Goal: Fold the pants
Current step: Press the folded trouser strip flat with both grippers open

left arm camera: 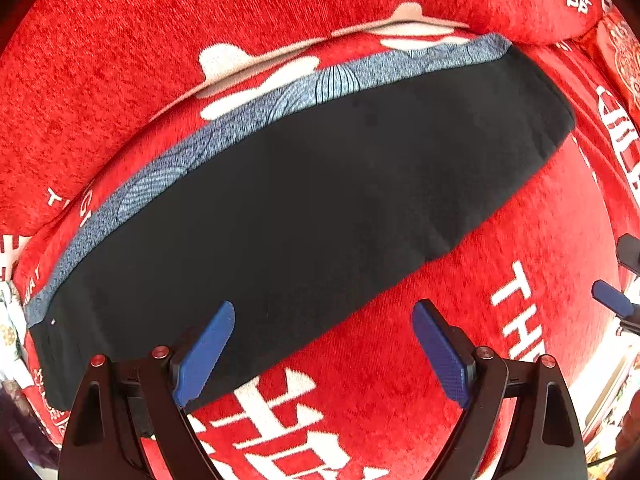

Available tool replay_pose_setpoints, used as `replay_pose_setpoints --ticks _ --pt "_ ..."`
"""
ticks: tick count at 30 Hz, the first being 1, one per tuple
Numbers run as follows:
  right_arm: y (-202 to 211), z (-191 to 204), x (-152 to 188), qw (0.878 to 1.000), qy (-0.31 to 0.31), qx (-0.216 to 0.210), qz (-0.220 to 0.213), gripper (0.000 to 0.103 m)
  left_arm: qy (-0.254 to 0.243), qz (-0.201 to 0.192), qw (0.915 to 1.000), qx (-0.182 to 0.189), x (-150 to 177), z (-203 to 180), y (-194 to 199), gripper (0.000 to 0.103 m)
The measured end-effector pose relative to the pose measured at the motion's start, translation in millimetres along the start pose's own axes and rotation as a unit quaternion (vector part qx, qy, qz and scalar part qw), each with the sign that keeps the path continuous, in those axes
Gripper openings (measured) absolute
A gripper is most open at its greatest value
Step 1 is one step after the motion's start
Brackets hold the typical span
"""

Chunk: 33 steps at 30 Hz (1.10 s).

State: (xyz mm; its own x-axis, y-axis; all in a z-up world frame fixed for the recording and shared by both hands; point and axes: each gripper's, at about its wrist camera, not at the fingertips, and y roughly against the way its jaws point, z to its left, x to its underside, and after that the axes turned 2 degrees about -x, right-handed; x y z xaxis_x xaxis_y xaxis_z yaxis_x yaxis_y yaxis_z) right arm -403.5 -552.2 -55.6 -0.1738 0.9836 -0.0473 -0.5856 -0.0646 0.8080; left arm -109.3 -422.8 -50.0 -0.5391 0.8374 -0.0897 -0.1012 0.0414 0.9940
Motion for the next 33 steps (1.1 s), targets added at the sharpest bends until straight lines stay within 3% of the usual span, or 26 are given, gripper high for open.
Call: replay_pose_setpoints --ticks 10,15,19,23,24,25,28,29,30,33 --pt "4.4 1.4 -20.2 1.000 0.004 -0.007 -0.017 0.103 0.010 -0.015 0.9998 0.007 -19.5 -6.1 3.3 0.092" --pt "0.7 0.7 -28.7 0.999 0.002 -0.030 -0.023 0.103 0.019 -0.026 0.9995 0.004 -24.8 -5.3 7.9 0.092" --pt "-5.9 2.3 -45.3 0.998 -0.003 -0.052 -0.033 0.103 0.042 -0.029 0.9987 0.003 -35.3 -0.9 0.3 0.092" --pt "-9.9 11.2 -69.9 0.997 0.009 -0.038 -0.063 0.099 0.050 -0.028 0.9984 0.001 -42.5 -4.0 -11.3 0.092" --pt "-11.3 11.4 -75.5 0.997 0.005 -0.037 -0.068 0.092 0.050 -0.027 0.9984 -0.002 -43.5 -5.5 -15.1 0.092" --pt "-13.4 10.3 -82.1 0.997 -0.001 -0.037 -0.071 0.078 0.053 -0.023 0.9983 -0.003 -44.1 -7.1 -20.2 0.092" --pt "-25.5 1.4 -103.3 0.997 -0.028 -0.037 -0.067 0.054 0.061 -0.023 0.9979 0.000 -46.1 -8.6 -25.8 0.092" --pt "-29.6 -2.6 -109.9 0.997 -0.039 -0.033 -0.065 0.040 0.061 -0.026 0.9978 -0.003 -47.2 -9.6 -25.3 0.092" --pt "-32.3 -4.5 -114.6 0.997 -0.048 -0.026 -0.063 0.012 0.060 -0.028 0.9978 -0.006 -47.9 -10.4 -24.2 0.092" --pt "-26.7 5.6 -117.8 0.996 -0.031 -0.038 -0.071 0.012 0.049 -0.045 0.9977 -0.012 -49.7 -14.7 -19.7 0.092"
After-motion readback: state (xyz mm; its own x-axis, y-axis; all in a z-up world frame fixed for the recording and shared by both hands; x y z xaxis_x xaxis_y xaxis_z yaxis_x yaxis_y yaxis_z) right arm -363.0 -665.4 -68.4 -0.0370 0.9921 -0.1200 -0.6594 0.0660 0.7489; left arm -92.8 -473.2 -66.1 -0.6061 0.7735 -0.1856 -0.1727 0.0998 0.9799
